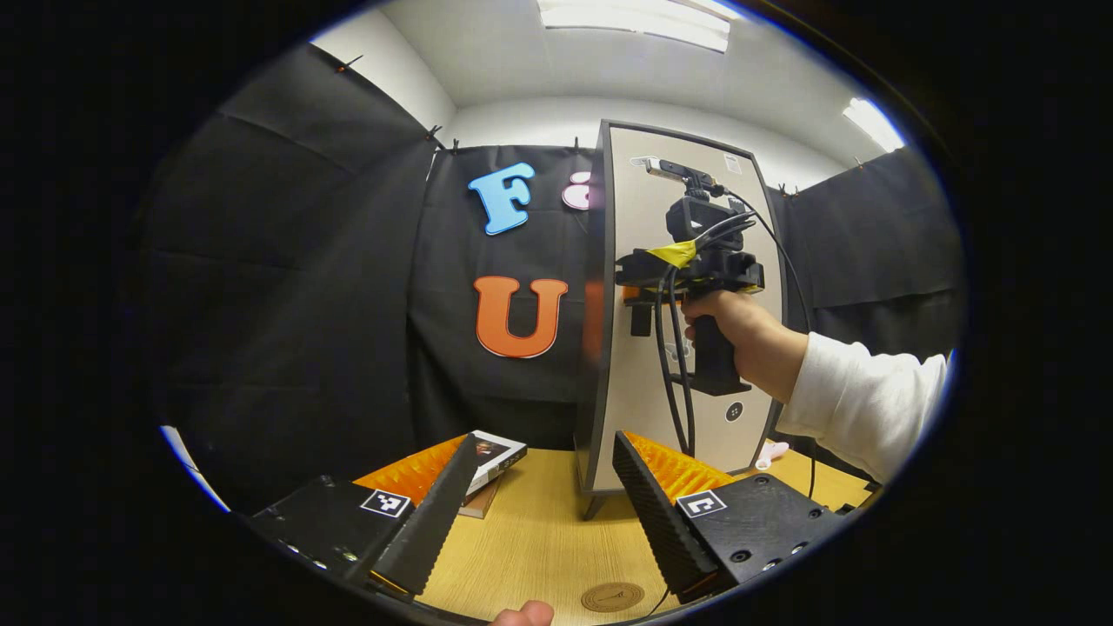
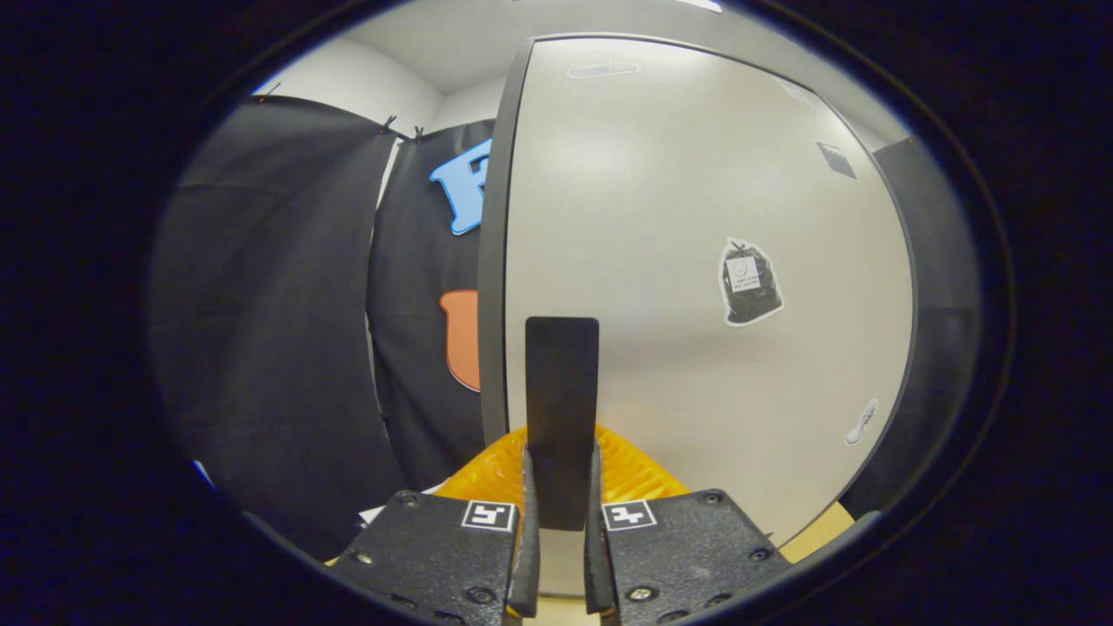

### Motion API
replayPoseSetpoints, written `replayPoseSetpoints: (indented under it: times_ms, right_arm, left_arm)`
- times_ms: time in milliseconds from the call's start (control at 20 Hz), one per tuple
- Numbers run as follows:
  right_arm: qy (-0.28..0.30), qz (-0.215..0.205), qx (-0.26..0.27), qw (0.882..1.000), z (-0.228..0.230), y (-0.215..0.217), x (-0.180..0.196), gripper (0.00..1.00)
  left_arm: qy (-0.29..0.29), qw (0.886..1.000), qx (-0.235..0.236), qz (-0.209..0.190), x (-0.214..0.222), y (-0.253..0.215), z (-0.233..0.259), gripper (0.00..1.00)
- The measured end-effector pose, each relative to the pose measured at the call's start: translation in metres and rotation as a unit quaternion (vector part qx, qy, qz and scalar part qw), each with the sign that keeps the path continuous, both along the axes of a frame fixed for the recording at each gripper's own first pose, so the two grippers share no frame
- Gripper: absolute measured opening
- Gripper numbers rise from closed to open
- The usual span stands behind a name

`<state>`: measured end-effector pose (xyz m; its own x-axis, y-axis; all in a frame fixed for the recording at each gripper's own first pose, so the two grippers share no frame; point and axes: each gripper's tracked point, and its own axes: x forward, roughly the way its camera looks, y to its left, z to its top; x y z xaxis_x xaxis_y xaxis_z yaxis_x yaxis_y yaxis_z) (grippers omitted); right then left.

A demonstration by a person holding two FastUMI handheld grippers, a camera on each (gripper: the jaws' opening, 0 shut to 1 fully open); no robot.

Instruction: Open the cabinet door with the right hand, grasp the bottle in the cabinet with the left hand and place it on the coaster, then close the cabinet door with the right hand.

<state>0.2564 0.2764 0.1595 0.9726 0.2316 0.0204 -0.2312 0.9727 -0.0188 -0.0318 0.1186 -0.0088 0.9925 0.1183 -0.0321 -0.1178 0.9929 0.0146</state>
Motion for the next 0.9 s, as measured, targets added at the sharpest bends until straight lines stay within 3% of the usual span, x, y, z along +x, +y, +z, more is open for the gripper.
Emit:
replayPoseSetpoints:
  times_ms: [550, 900]
  right_arm:
    - [-0.001, 0.075, -0.005, 0.997, 0.003, -0.011, -0.073, 0.22]
    - [-0.001, 0.11, -0.017, 0.994, 0.001, -0.039, -0.113, 0.22]
  left_arm:
    - [0.0, 1.0, -0.004, -0.025, 0.0, -0.027, 0.0, 0.95]
    - [0.0, 0.999, -0.002, -0.042, -0.003, -0.051, -0.002, 0.95]
